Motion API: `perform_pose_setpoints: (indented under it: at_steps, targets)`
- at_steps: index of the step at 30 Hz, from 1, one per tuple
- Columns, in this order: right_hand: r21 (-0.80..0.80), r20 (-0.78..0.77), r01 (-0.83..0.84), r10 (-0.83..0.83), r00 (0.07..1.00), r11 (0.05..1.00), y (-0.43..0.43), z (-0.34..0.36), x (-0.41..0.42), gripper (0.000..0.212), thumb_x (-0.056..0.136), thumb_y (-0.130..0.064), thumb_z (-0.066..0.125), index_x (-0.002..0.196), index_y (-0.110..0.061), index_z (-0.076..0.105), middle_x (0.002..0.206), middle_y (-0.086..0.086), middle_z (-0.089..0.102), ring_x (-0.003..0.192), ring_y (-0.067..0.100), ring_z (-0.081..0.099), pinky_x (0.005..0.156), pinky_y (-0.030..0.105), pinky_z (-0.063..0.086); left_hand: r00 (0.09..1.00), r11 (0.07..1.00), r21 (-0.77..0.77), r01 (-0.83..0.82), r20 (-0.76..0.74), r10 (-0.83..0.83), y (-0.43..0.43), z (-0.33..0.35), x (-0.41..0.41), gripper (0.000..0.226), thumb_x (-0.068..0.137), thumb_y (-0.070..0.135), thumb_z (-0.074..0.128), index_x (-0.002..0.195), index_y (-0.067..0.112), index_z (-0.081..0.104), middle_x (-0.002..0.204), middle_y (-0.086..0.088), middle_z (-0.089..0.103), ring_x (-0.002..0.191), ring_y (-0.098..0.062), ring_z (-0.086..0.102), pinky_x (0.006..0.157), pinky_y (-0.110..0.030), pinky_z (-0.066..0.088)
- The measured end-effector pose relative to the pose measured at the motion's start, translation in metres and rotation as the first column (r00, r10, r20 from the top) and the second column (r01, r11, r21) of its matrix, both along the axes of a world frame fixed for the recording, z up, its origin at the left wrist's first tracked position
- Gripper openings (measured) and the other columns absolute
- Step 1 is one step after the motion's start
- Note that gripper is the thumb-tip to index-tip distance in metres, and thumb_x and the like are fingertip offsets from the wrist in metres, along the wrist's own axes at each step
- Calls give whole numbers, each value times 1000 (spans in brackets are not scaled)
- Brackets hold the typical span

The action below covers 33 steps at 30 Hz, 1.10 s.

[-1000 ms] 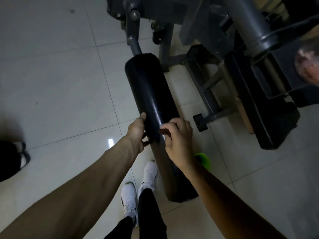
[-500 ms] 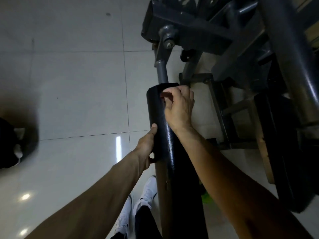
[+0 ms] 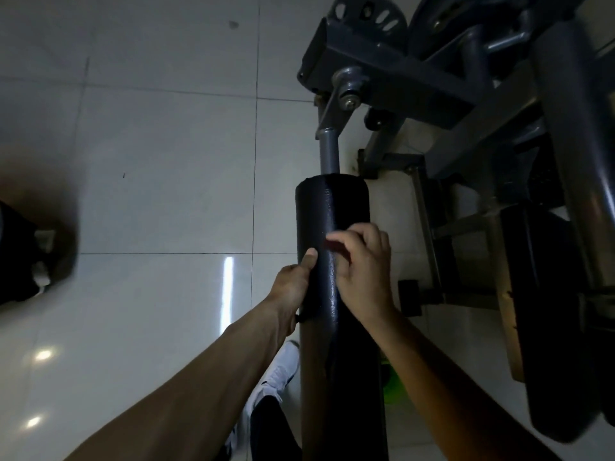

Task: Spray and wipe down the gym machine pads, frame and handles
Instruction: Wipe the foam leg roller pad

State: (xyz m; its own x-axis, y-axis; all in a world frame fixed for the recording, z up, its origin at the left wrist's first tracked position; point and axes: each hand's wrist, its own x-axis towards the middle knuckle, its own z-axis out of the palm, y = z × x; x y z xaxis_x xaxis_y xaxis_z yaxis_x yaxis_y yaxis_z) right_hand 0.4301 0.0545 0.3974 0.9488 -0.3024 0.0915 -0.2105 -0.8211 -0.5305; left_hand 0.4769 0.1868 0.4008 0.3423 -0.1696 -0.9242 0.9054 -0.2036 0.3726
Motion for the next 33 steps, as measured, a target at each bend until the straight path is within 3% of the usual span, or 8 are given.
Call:
perform_pose_setpoints:
  at_steps: [2,6,10,17,21,26,30,33]
  targets:
    - [18,35,70,-70,997,997,-7,-4,41,37,86,-7,71,116,-28,69,119,1,50,116,21,45,95,46,50,1000,1000,6,11,18,-11,1,1,-2,44,99,63,50,108,22,64,109,1,69,93,-13,61,92,-45,50]
    - [56,40,189,-191,981,980,-12,-5,93,31,92,-11,69,115,-32,66,123,0,50,122,22,45,100,47,50,999,999,-15,46,16,-46,13,-11,-15,60,91,72,55,130,26,59,128,2,65,111,-19,59,106,-58,46]
    - [-34,9,42,-41,999,999,7,1,3,38,85,-7,71,118,-27,68,121,0,51,114,20,46,91,44,50,994,995,-61,74,-76,-78,28,-12,-39,67,87,77,56,131,27,62,130,2,65,123,-24,57,108,-59,44]
    - [-12,-40,-66,65,997,998,46,5,-165,32,87,-13,53,111,-17,72,121,1,52,112,23,52,87,45,51,989,987,-110,119,-74,-127,43,-6,-69,57,92,73,54,126,28,61,123,7,65,114,-15,58,102,-51,48]
    - [-18,17,-10,10,1000,1000,37,-7,-117,25,89,-8,66,109,-19,73,115,4,54,106,24,53,84,47,50,987,984,-116,135,-70,-144,51,-10,-90,57,90,72,57,127,30,62,127,4,67,118,-20,60,102,-53,51]
    - [40,55,239,-241,969,970,28,-10,-37,35,90,-8,69,113,-33,67,119,-7,47,114,20,46,96,48,52,973,974,-124,188,-112,-202,70,-11,-123,66,87,74,60,135,30,57,132,5,63,126,-22,55,105,-56,46]
    - [-86,-17,113,-115,993,990,60,1,-128,39,83,-5,69,116,-27,67,122,1,52,113,23,48,91,44,50,968,964,-156,215,-94,-231,79,-12,-139,57,88,67,65,128,27,65,127,6,68,121,-20,59,105,-54,49]
    - [-85,-39,51,-55,998,995,89,5,-233,40,74,1,68,109,-19,72,118,5,57,108,27,52,87,43,47,972,964,-149,219,-59,-230,79,-13,-141,54,88,64,69,124,24,67,123,5,71,119,-20,62,102,-54,52]
